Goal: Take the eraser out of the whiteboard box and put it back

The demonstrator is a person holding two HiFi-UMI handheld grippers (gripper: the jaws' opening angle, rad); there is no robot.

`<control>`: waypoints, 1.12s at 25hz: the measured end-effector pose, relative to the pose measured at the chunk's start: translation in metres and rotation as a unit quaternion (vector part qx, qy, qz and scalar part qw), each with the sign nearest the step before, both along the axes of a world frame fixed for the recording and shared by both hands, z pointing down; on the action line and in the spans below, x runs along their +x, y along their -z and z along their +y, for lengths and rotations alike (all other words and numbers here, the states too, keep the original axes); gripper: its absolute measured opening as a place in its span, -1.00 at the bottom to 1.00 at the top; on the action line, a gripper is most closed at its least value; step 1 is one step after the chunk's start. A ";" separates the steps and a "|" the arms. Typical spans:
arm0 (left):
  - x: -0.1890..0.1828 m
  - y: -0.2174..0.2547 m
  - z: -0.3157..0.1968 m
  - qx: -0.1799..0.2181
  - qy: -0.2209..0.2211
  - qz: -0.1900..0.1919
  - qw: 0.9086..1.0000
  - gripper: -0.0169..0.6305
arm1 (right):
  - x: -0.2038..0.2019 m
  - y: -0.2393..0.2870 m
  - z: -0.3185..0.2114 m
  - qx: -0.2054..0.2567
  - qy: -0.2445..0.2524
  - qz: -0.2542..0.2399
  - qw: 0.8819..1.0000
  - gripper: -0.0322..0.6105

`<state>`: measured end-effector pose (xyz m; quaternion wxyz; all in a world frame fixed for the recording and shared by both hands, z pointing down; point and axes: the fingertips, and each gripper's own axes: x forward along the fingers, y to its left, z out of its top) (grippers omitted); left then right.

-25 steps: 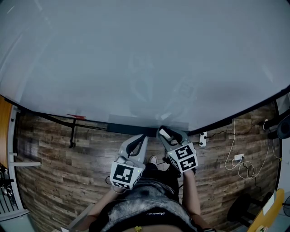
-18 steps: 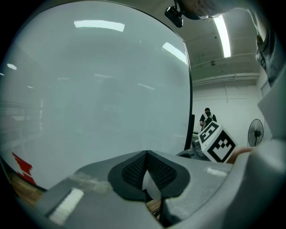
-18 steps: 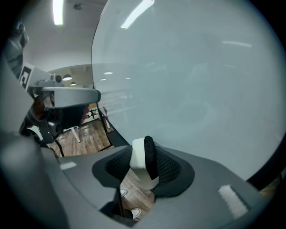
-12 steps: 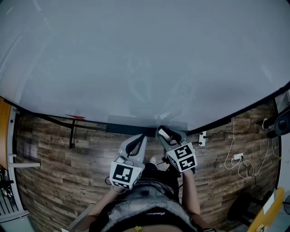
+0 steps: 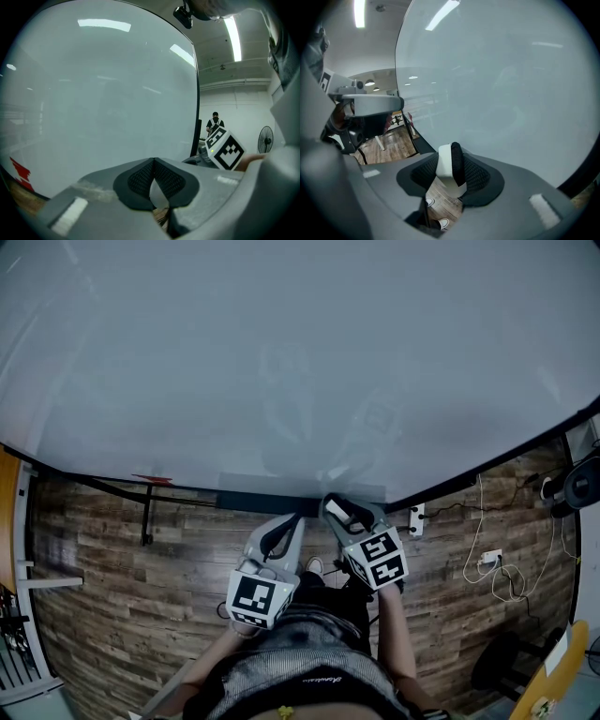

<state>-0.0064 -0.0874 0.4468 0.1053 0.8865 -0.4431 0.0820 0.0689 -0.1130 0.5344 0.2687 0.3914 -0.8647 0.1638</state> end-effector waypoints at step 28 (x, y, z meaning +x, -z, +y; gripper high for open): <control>0.013 0.002 0.001 0.006 -0.017 0.000 1.000 -0.94 | 0.012 0.035 0.016 0.015 0.016 -0.043 0.999 -0.36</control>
